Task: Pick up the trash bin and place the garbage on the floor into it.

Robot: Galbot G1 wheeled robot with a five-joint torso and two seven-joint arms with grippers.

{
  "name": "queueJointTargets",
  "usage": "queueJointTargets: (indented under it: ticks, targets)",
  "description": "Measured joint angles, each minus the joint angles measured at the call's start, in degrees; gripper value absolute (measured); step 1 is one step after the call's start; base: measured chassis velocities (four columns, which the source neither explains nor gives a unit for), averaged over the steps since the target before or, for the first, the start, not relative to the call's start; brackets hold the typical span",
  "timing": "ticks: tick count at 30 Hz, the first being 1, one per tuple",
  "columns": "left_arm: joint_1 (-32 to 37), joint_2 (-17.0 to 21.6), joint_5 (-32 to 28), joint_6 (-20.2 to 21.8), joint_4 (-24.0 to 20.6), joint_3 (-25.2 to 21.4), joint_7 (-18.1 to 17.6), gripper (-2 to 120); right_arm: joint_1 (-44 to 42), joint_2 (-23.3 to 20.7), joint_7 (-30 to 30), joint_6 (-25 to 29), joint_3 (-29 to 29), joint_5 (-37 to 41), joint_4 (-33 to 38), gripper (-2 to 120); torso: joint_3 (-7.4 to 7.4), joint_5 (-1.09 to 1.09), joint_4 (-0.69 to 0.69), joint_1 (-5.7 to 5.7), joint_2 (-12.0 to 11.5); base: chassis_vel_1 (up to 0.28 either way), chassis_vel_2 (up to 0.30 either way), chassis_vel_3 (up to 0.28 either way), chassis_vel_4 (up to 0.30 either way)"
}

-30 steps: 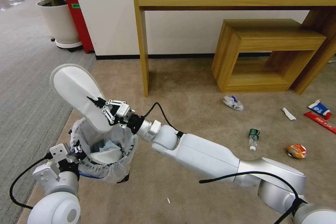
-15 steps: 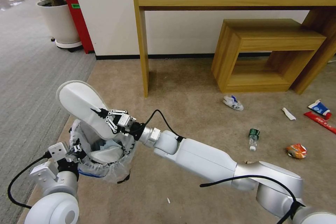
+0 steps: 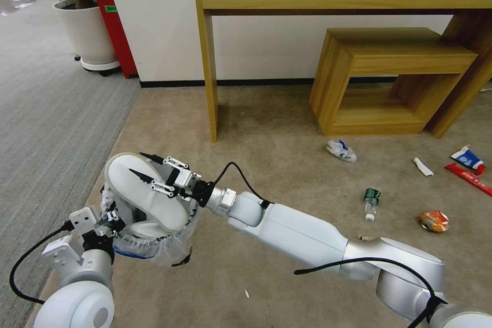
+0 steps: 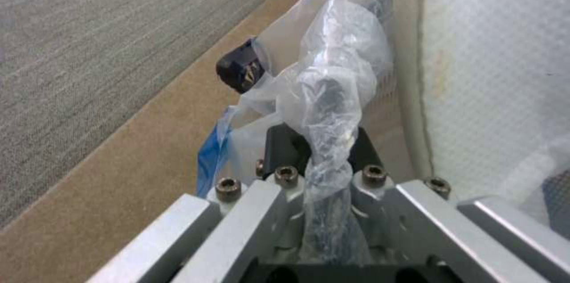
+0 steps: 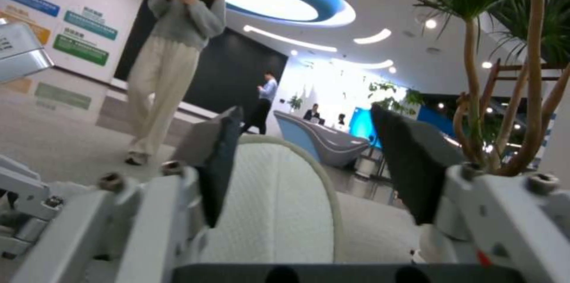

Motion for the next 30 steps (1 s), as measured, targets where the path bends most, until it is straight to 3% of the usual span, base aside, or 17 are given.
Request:
queueJointTargets:
  ticks: [2, 4, 9, 13, 23, 30]
  targets:
    - [-0.1, 0.1, -0.3, 0.0, 0.0, 0.0, 0.0, 3, 0.1, -0.2, -0.1, 0.0, 0.1, 0.0, 0.0, 74, 0.00, 0.00, 0.00, 0.00, 0.0, 0.000, 0.000, 0.000, 0.000]
    - [-0.3, 0.2, -0.5, 0.0, 0.2, -0.1, -0.1, 3, 0.2, -0.3, -0.1, 0.0, 0.1, 0.3, 0.4, 76, 0.00, 0.00, 0.00, 0.00, 0.0, 0.000, 0.000, 0.000, 0.000]
    - [-1.0, 0.7, -1.6, 0.1, 0.7, -0.9, -0.5, 3, 1.1, -1.5, -0.3, -1.3, -0.4, 2.6, 3.1, 61, 0.00, 0.00, 0.00, 0.00, 0.0, 0.000, 0.000, 0.000, 0.000]
    - [-1.5, 1.3, -2.4, 0.2, 1.1, -1.5, -0.8, 3, 1.4, -2.8, -0.2, -2.4, -1.4, 4.0, 5.2, 56, 0.00, 0.00, 0.00, 0.00, 0.0, 0.000, 0.000, 0.000, 0.000]
    - [-2.1, 1.4, -3.2, 0.8, 2.3, -1.4, -1.1, 3, 0.4, -4.8, 0.9, -2.7, 1.5, 4.2, 8.0, 57, 0.00, -0.01, 0.00, 0.00, 0.0, 0.000, 0.000, 0.000, 0.000]
    - [-1.4, 1.9, -6.3, 2.8, 2.0, 0.5, -2.2, 3, -1.9, -8.6, 1.7, -3.1, 5.3, 4.5, 9.8, 65, 0.00, 0.01, 0.01, 0.00, 0.0, 0.000, 0.000, 0.000, 0.000]
